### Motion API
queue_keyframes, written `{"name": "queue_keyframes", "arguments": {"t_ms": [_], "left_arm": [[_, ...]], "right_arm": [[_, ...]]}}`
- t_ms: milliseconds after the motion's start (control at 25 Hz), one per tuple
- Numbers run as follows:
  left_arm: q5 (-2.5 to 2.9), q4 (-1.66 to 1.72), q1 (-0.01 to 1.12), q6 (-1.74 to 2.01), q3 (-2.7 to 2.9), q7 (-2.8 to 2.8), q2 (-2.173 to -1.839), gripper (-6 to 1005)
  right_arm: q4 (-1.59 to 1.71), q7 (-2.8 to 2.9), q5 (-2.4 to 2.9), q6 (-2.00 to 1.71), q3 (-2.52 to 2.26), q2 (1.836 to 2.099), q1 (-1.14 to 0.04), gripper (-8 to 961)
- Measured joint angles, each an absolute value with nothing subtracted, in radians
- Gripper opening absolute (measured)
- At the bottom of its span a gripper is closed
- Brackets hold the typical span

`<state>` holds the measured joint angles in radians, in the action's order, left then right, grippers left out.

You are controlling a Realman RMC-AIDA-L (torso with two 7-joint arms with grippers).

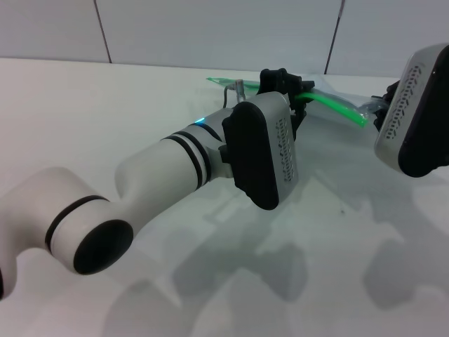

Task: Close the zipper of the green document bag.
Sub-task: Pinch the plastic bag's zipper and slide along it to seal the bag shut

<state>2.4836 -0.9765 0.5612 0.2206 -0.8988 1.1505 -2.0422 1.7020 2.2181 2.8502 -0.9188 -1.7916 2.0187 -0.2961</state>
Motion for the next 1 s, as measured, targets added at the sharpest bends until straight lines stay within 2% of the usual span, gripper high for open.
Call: {"name": "queue_keyframes", "arguments": {"t_ms": [1000], "left_arm": [[2.400,-0.839,0.559,0.338,-0.924,1.153,-2.037,91]], "right_arm": [[1.729,2.218,2.854,-0.917,-1.785,2.019,-0.285,119]]}}
